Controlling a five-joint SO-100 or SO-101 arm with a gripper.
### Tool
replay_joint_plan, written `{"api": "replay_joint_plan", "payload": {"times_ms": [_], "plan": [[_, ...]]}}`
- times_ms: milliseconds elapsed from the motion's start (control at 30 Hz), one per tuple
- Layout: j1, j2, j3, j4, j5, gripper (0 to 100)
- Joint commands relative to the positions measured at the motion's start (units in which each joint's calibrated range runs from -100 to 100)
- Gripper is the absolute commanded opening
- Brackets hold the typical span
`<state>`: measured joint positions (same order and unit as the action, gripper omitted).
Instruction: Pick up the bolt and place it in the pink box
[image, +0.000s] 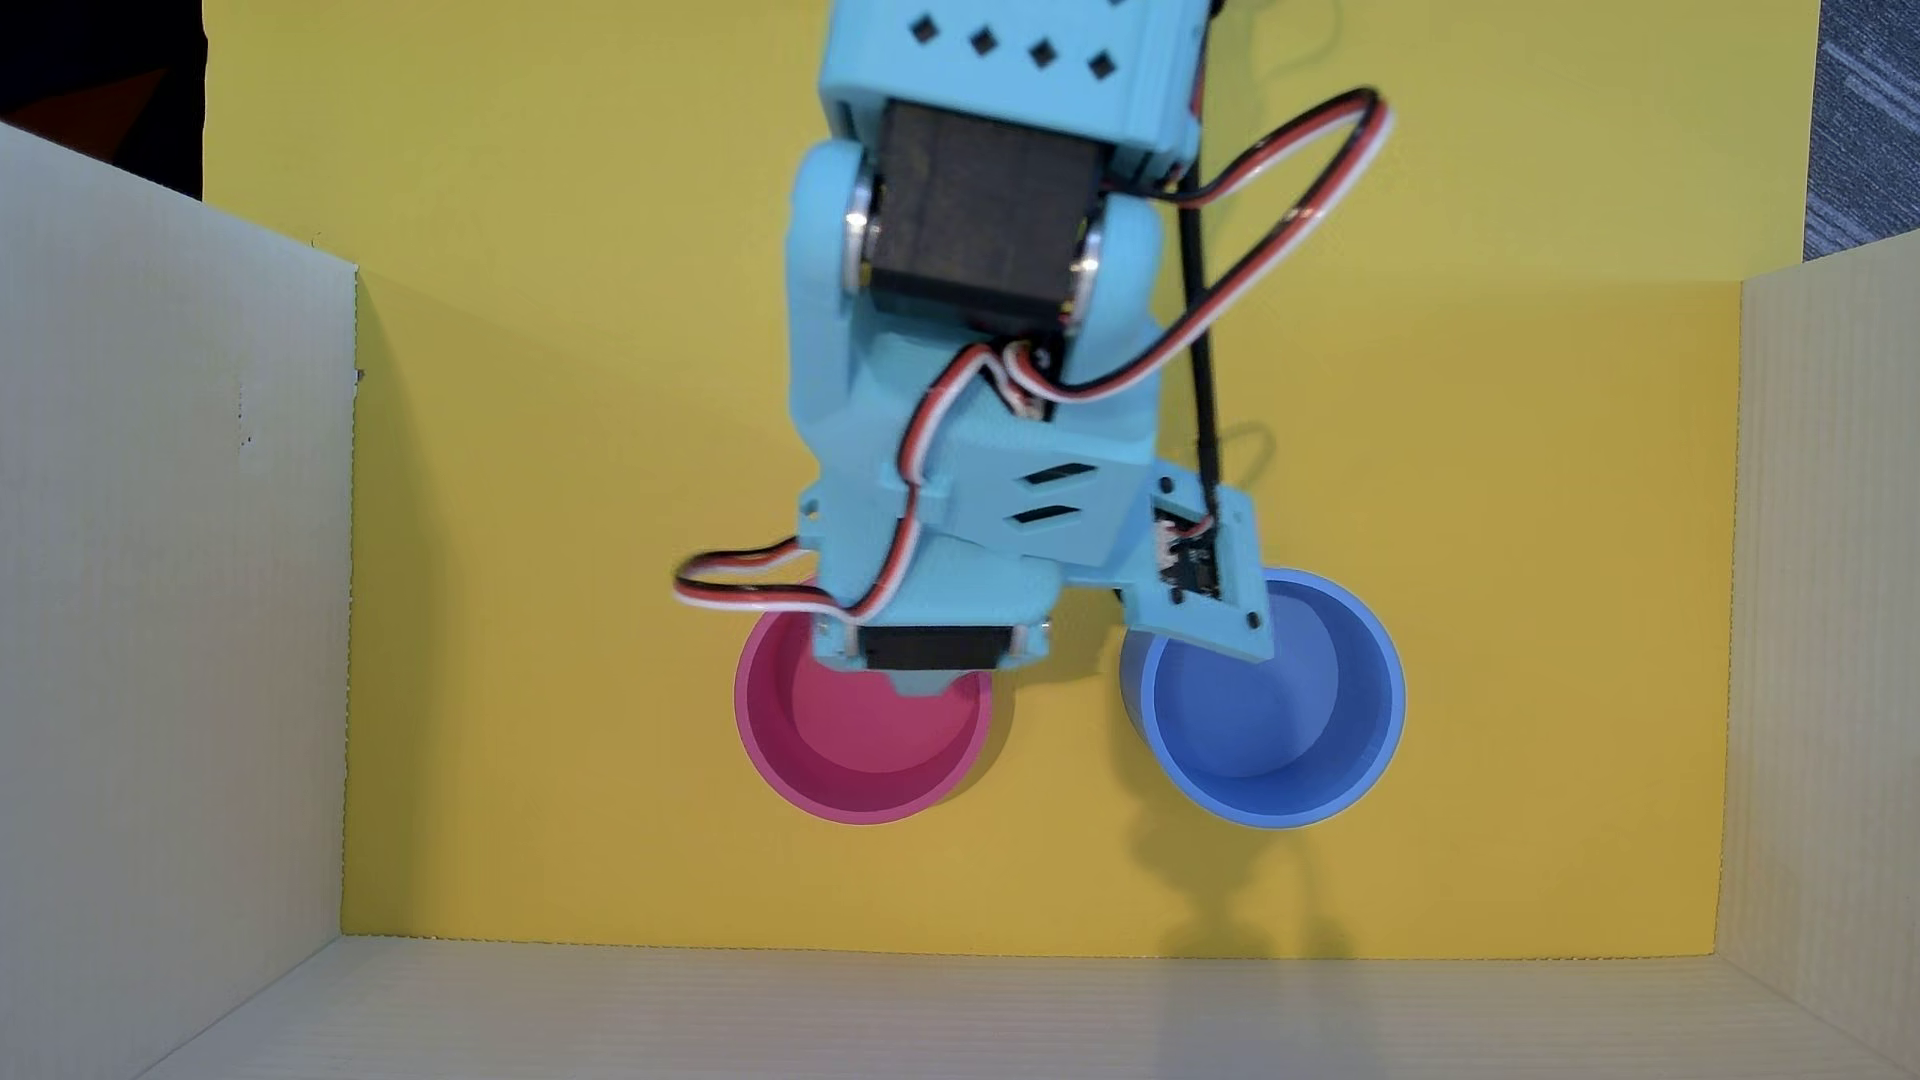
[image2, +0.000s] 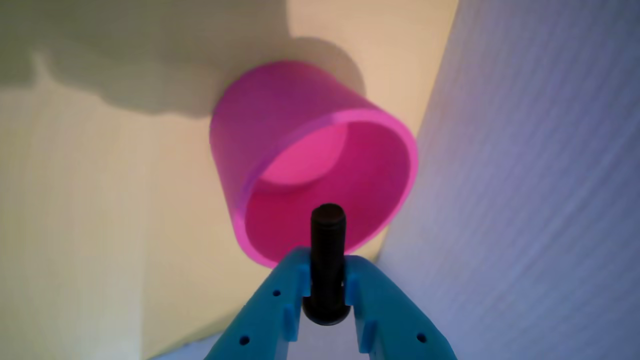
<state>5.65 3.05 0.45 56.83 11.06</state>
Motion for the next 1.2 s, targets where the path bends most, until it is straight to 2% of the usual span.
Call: {"api": "replay_joint_plan", "payload": {"times_ms": [0,300,467,533,600,667,700,733,933,1167], "plan": [[0.53,1.41,-4.02,-2.13,-0.88,1],[1.12,10.5,-13.25,-1.36,-2.02,4],[1.12,10.5,-13.16,0.01,-2.02,25],[0.9,10.5,-13.07,1.13,-1.61,28],[0.68,10.5,-13.07,2.5,-1.61,20],[0.68,10.33,-13.52,3.01,-2.08,3],[0.53,9.66,-13.16,3.27,-2.13,0],[0.46,8.57,-12.89,3.96,-2.13,3],[-1.75,-8.94,0.68,5.42,-2.13,2],[-5.43,-40.76,34.69,-9.0,-2.18,1]]}}
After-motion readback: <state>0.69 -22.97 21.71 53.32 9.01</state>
